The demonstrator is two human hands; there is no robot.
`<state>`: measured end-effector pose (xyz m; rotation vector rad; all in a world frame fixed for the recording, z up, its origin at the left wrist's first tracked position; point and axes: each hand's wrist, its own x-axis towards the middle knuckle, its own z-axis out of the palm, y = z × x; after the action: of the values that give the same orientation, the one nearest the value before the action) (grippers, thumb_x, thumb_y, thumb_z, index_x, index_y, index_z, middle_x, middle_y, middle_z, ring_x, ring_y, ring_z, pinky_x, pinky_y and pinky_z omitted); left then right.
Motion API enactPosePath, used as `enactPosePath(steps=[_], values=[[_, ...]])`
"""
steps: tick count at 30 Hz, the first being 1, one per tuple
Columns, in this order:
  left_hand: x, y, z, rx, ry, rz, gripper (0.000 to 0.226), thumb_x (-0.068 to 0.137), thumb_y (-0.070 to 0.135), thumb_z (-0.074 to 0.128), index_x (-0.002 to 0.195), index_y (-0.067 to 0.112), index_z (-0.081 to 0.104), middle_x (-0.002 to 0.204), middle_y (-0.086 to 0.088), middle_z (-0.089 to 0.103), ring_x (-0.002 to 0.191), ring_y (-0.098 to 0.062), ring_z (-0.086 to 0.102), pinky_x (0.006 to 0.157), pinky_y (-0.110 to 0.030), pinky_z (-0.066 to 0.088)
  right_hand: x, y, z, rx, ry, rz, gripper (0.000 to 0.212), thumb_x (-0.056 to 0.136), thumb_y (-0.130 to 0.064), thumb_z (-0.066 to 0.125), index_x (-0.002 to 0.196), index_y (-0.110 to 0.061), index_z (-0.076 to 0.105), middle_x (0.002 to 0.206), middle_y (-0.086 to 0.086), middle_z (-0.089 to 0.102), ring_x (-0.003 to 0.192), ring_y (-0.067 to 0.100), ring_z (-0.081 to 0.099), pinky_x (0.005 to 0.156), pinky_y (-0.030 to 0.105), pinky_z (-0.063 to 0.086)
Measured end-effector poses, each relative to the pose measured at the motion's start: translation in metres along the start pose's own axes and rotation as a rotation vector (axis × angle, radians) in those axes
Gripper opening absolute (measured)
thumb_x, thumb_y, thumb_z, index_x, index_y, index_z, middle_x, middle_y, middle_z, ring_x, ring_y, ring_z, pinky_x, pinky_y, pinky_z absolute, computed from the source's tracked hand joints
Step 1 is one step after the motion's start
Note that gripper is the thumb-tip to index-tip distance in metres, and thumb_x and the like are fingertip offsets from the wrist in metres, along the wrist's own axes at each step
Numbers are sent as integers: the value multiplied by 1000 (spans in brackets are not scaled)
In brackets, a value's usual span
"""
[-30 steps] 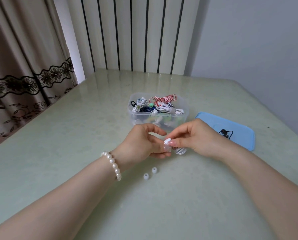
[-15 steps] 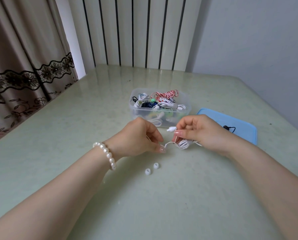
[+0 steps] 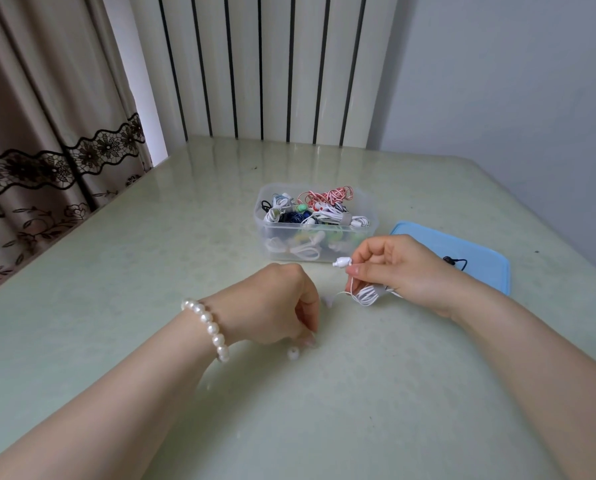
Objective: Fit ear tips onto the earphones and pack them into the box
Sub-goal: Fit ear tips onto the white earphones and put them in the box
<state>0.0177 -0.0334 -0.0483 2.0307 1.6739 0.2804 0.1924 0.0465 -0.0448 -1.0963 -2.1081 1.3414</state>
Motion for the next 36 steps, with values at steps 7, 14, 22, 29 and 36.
enactPosePath(steps=[7,14,22,29,36], values=[[8,1,1,-1034,353,-77,11,76,-13,63,78,-2,63,59,-6,65,52,-10,64,58,-22,57,-2,-2,2,54,-7,-36,10,84,-8,61,75,-11,59,83,20,69,71,21,61,75,35,44],[13,7,11,-1245,387,-115,14,78,-8,61,71,2,66,58,-7,66,51,-12,62,54,-19,55,0,0,6,52,-13,-93,11,84,-2,60,75,-9,58,79,18,66,70,20,60,72,26,48],[14,5,12,-1397,316,-117,24,80,-9,56,66,3,71,60,-8,67,53,-11,63,55,-18,55,1,-1,12,94,89,-187,3,79,-5,65,78,-5,68,62,4,66,53,8,59,58,14,48],[17,3,7,-1715,298,-169,14,82,-10,51,88,-8,64,69,-14,68,61,-14,68,62,-22,58,1,-3,11,208,196,-194,6,79,-8,65,79,-10,70,55,-4,66,51,7,60,58,15,48],[16,5,9,-1707,319,-212,16,80,-12,52,85,-6,65,69,-14,69,60,-16,68,62,-23,58,0,-5,13,167,190,-198,7,79,-6,65,81,-9,71,54,-3,63,47,3,48,51,12,42]])
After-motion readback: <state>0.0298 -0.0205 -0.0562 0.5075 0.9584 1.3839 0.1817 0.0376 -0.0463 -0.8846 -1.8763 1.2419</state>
